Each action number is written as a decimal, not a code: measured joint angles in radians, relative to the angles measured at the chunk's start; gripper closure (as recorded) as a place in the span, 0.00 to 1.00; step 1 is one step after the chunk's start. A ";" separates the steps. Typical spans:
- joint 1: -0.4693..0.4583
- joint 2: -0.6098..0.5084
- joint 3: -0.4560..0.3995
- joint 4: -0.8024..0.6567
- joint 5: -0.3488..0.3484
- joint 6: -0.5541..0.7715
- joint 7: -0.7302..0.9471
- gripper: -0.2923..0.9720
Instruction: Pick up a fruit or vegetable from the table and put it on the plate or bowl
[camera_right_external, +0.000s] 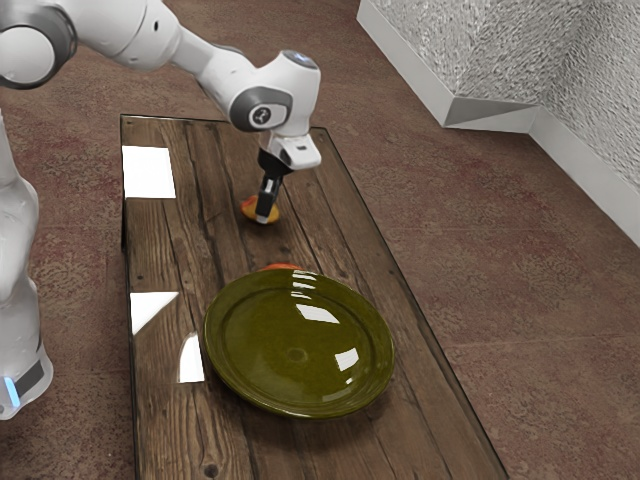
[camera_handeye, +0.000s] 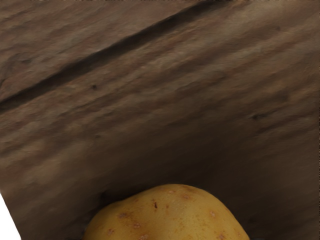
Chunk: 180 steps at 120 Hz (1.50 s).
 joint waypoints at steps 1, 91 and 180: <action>0.000 0.000 0.000 0.000 0.000 0.000 0.000 0.47; -0.001 0.051 -0.231 0.277 -0.056 -0.039 -0.021 0.50; -0.006 -0.008 -0.725 0.196 -0.181 -0.165 -0.006 0.50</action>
